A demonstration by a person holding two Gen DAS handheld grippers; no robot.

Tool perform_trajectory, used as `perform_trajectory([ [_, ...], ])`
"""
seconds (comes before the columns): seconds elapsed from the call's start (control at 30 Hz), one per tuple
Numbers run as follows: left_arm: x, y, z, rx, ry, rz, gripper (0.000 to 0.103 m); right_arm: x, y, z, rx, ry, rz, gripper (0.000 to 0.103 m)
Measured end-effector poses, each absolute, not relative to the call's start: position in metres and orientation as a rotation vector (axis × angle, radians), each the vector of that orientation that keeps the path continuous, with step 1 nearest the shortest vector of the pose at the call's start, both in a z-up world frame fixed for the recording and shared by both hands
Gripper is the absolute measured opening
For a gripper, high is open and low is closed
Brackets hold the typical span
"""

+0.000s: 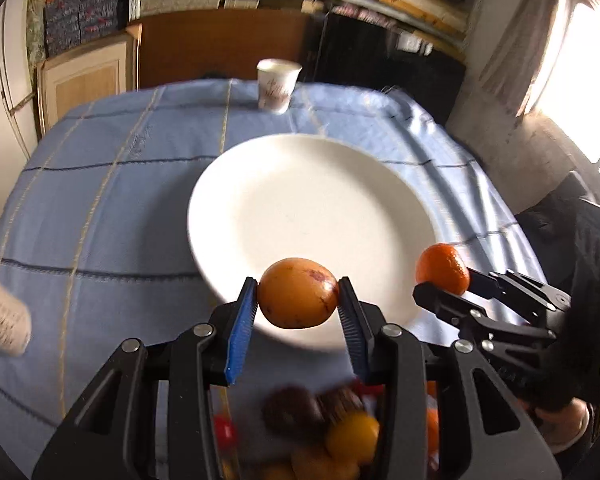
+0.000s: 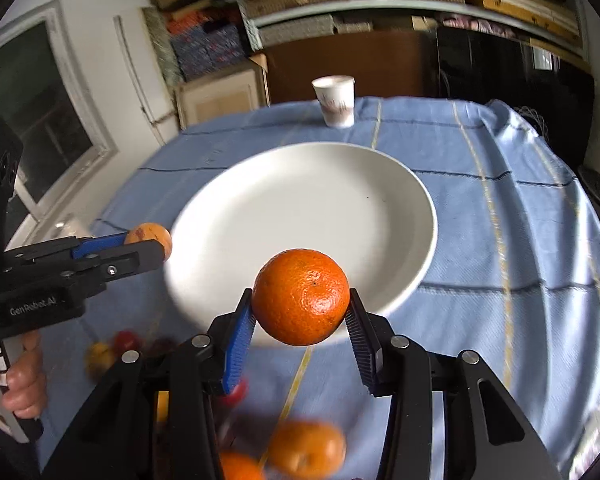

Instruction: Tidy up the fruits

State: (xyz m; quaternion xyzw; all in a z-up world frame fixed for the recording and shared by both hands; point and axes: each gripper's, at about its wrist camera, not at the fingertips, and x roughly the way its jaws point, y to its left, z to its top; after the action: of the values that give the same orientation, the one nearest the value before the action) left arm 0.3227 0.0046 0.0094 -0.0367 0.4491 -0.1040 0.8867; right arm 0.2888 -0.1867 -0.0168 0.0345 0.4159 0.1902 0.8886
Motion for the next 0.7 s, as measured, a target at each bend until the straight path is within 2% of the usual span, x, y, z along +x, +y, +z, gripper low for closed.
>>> perform_trajectory([
  [0.27,0.363,-0.001,-0.031,-0.068,1.041,-0.205,0.041,0.315,-0.175,-0.038,0.076,0.927,0.418,0.047],
  [0.3,0.362,-0.002,-0.032,-0.067,1.046,-0.204,0.045,0.315,-0.175,-0.037,0.079,0.926,0.423,0.062],
  [0.33,0.361,-0.002,-0.030,-0.073,1.050,-0.205,0.066,0.312,-0.177,-0.032,0.088,0.917,0.435,0.083],
  [0.37,0.357,0.000,-0.024,-0.090,1.032,-0.205,0.083,0.308,-0.180,-0.027,0.099,0.904,0.440,0.089],
  [0.43,0.338,0.007,-0.006,-0.130,0.947,-0.196,0.095,0.296,-0.188,-0.010,0.117,0.851,0.442,0.100],
  [0.57,0.294,0.020,0.019,-0.173,0.831,-0.213,0.099,0.268,-0.207,0.013,0.163,0.738,0.470,0.099],
  [0.7,0.241,0.040,0.020,-0.156,0.717,-0.168,0.099,0.242,-0.219,0.002,0.166,0.690,0.424,0.100],
])
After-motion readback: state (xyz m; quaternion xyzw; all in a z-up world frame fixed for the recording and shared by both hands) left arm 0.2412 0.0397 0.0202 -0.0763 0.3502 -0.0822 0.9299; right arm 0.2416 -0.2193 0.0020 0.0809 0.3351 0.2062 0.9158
